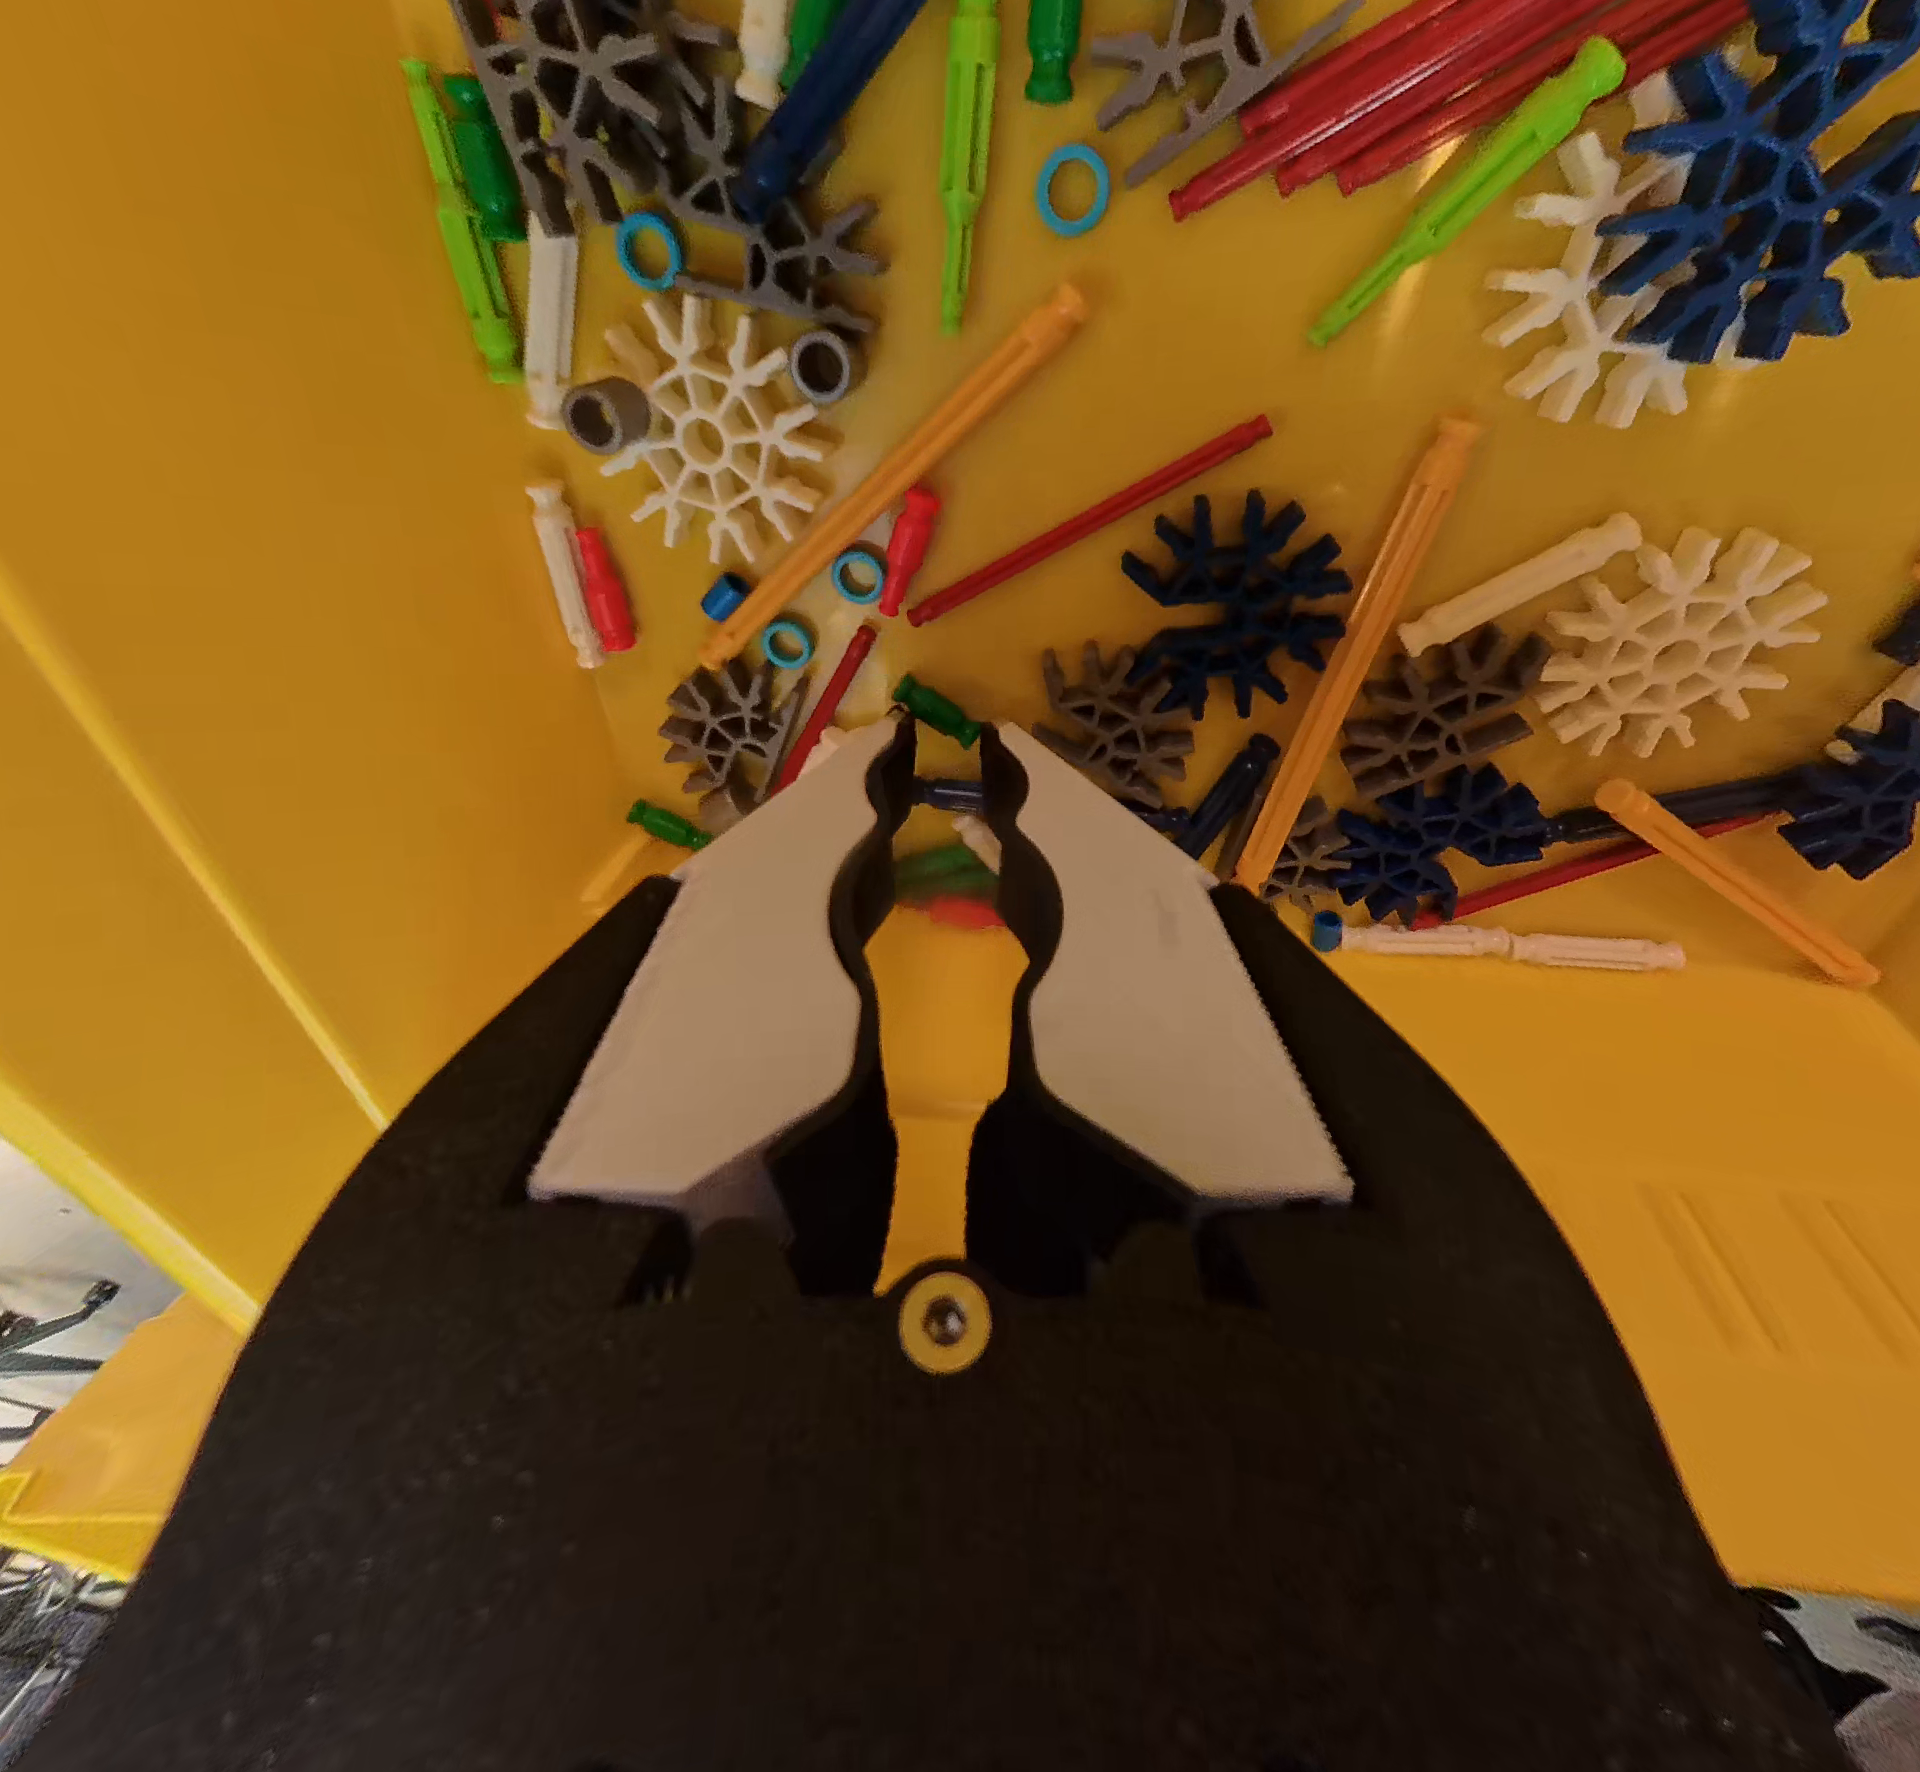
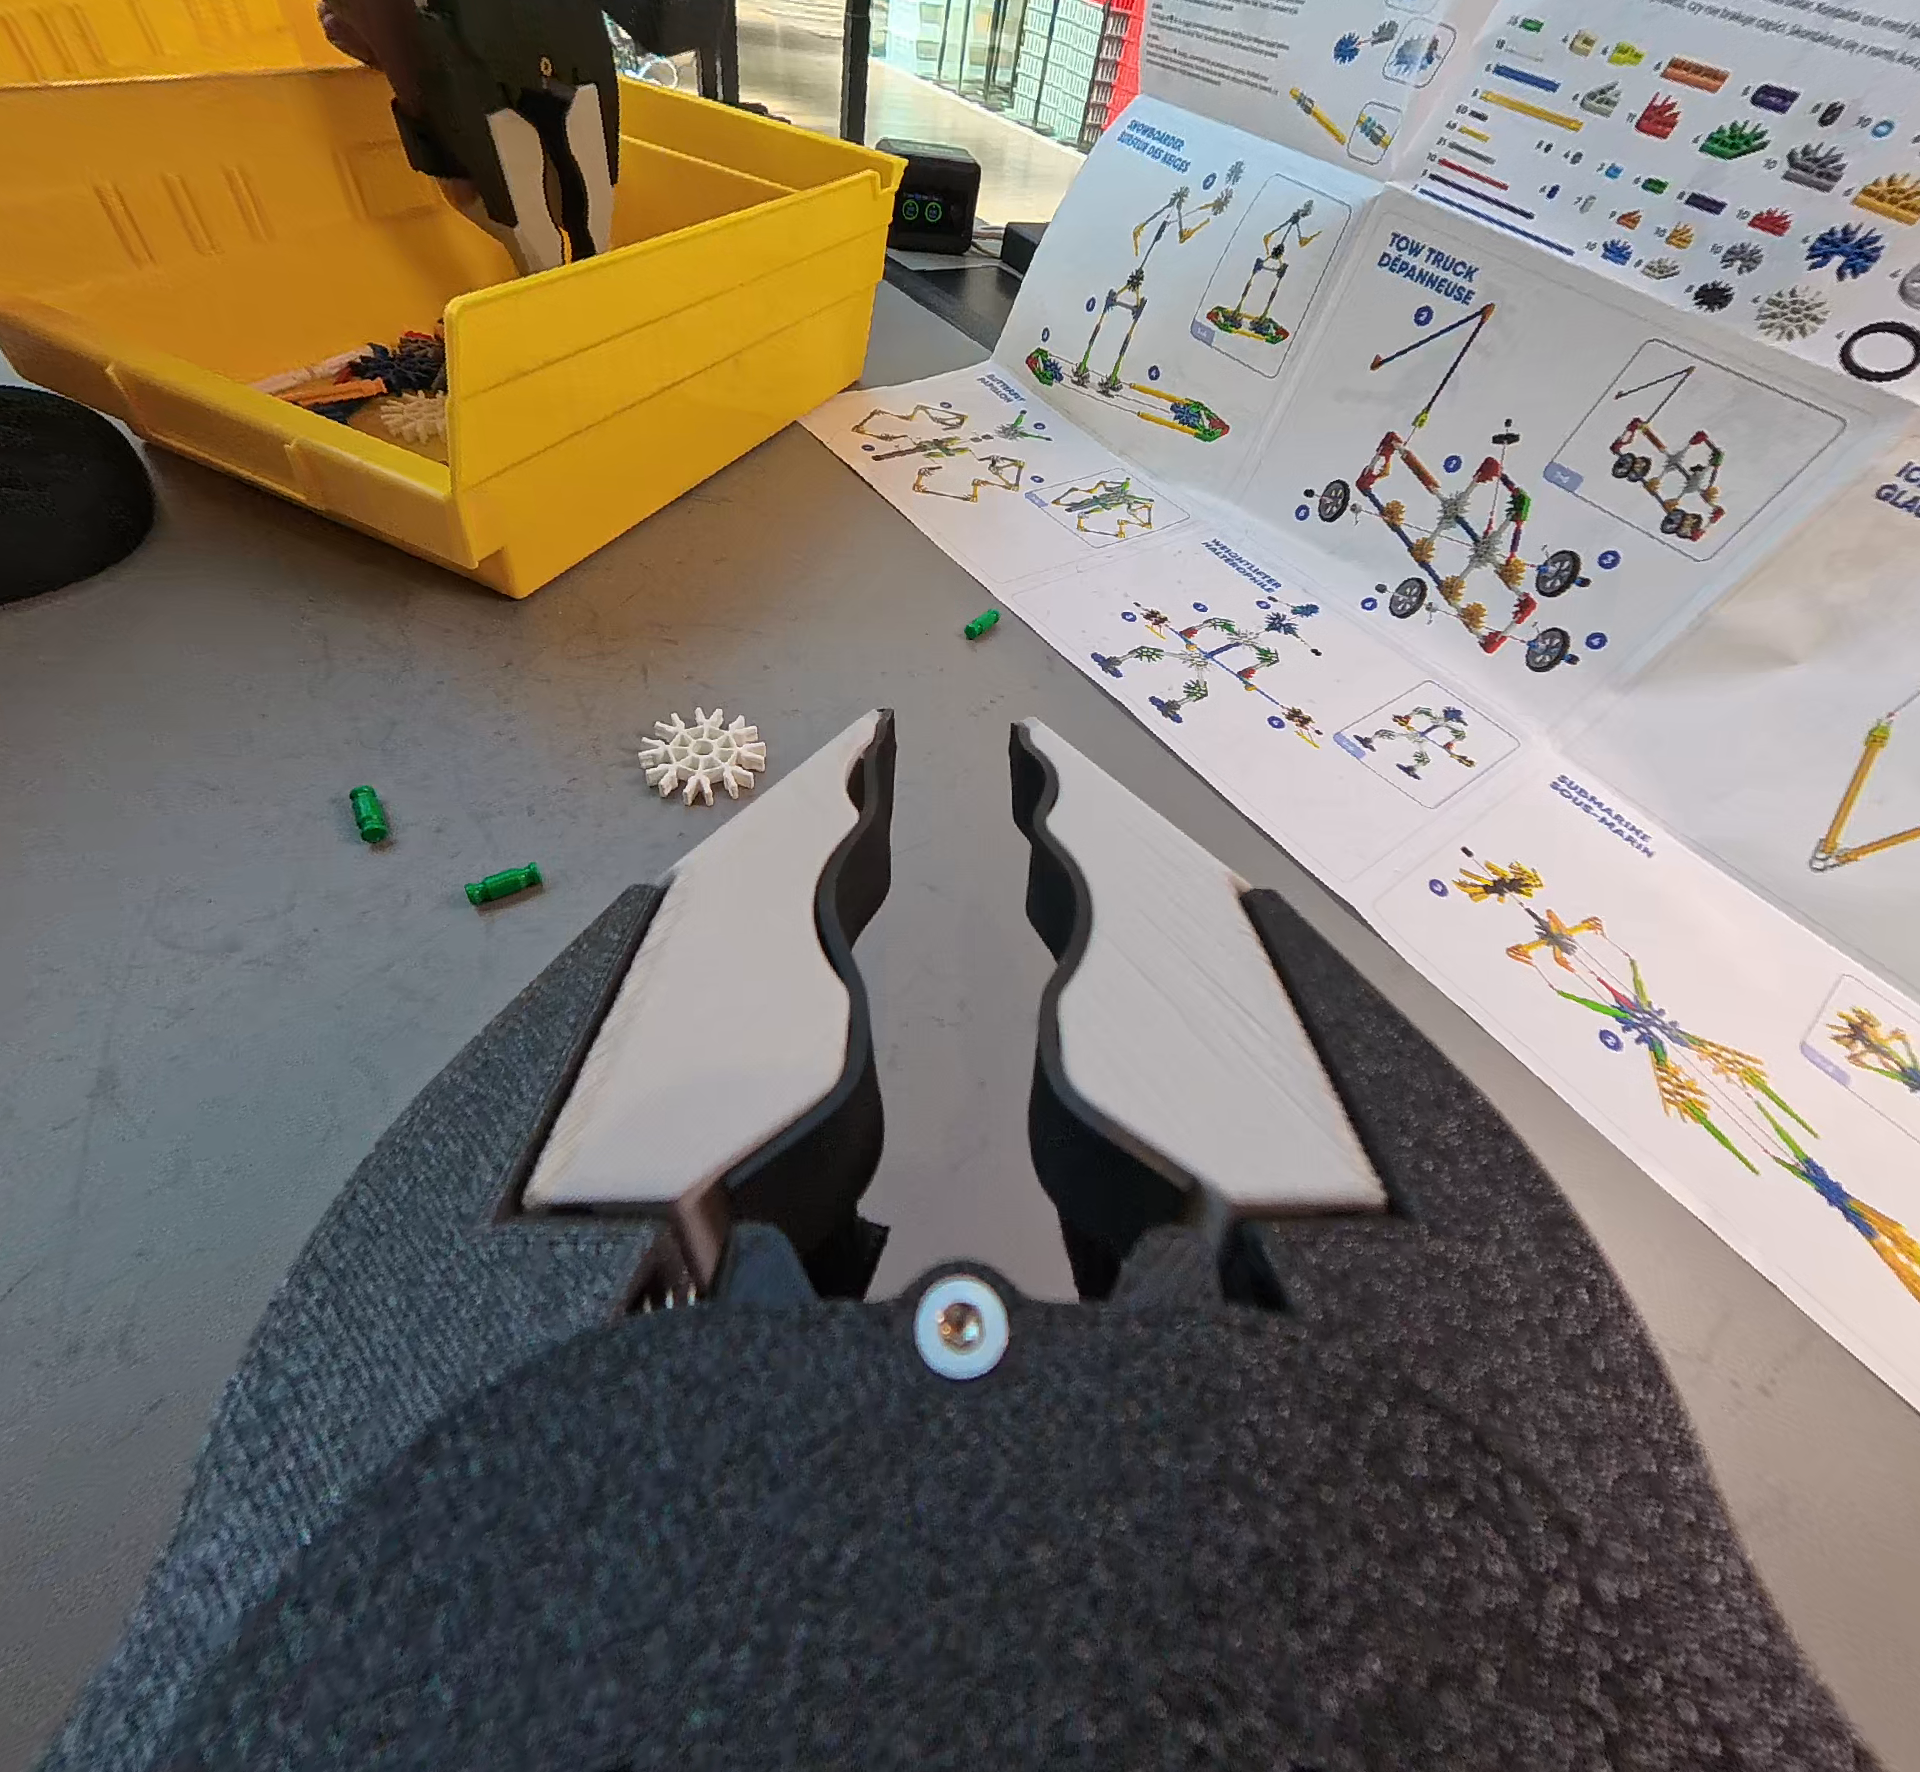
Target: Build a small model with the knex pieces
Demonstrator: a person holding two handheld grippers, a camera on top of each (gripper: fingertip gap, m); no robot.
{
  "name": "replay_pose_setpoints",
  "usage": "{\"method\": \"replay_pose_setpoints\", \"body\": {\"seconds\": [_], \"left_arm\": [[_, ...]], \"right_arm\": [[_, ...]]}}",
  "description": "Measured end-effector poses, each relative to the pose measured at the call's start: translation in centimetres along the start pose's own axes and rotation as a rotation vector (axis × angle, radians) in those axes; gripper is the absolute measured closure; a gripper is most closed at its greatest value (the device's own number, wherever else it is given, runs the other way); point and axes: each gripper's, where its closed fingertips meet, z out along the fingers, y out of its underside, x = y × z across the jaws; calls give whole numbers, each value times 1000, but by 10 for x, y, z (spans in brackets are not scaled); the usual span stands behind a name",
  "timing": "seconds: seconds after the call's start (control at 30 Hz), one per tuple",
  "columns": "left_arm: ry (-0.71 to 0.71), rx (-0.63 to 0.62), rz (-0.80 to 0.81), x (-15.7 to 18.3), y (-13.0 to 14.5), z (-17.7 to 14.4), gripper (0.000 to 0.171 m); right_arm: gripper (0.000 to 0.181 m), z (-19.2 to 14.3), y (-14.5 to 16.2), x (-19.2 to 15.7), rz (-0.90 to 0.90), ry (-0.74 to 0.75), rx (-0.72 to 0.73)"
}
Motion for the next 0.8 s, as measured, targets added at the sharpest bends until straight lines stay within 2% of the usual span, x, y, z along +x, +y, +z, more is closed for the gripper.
{"method": "replay_pose_setpoints", "body": {"seconds": [0.03, 0.1, 0.27, 0.37, 0.53, 0.8], "left_arm": [[6, 21, -5, 0, -2, -2, 168], [15, 66, -9, 2, -7, -7, 168], [-10, 89, 8, 1, -6, -14, 171], [-28, 157, 29, 6, -14, -27, 171], [-44, 307, 87, 26, -37, -58, 171], [-24, 542, 210, 78, -74, -105, 171]], "right_arm": [[160, 0, 0, 0, 0, 0, 0], [160, 0, 0, 0, 0, 1, 1], [160, 1, 1, 0, 4, -3, -1], [160, 0, 0, -1, 1, -1, 3], [160, 2, -1, -4, 0, -15, 8], [160, 4, -5, -20, -52, -54, 30]]}}
